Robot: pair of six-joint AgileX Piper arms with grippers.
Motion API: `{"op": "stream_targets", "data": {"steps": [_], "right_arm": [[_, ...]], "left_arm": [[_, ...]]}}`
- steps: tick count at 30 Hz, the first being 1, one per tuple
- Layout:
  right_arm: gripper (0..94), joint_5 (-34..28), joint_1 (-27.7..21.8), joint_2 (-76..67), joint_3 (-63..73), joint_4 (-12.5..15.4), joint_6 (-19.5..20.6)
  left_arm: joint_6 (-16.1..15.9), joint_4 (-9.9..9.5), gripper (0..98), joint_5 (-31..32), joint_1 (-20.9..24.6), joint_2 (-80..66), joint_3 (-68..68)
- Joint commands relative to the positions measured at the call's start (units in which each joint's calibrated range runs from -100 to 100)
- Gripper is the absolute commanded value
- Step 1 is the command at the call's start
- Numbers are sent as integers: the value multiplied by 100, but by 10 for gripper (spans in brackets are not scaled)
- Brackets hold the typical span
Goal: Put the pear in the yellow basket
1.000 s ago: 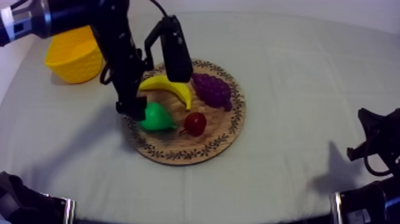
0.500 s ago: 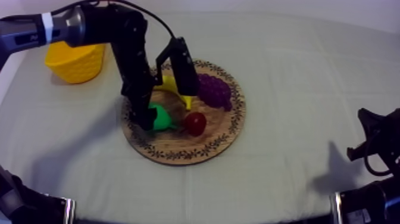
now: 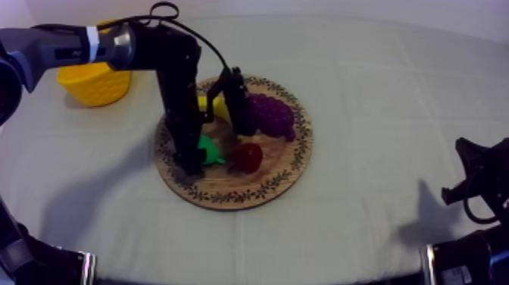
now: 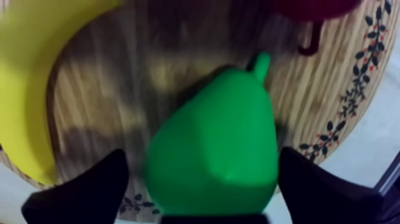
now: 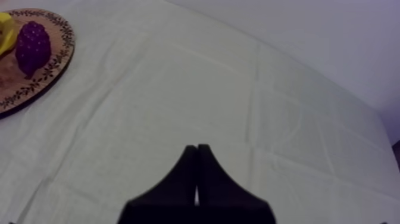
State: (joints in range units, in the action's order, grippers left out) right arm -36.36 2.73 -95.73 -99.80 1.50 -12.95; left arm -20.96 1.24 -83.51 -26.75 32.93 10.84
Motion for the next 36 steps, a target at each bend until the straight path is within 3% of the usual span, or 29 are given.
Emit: {"op": "stream_targets", "data": {"steps": [1,17,26,36], "right_arm": [[4,-2,3,-3,2,-1,-1],[4,-2,3,-3,2,-1,-1],[4,-2,3,-3,2,-1,-1],[4,-2,3,-3,2,-1,-1]], "left_arm": [[44,2,821,64,-7,13,5],[434,65,475,369,29,-49,203],[438,84,456,405,47,-466,413],[446,-20,467,-231,-72,-1333,69]]}}
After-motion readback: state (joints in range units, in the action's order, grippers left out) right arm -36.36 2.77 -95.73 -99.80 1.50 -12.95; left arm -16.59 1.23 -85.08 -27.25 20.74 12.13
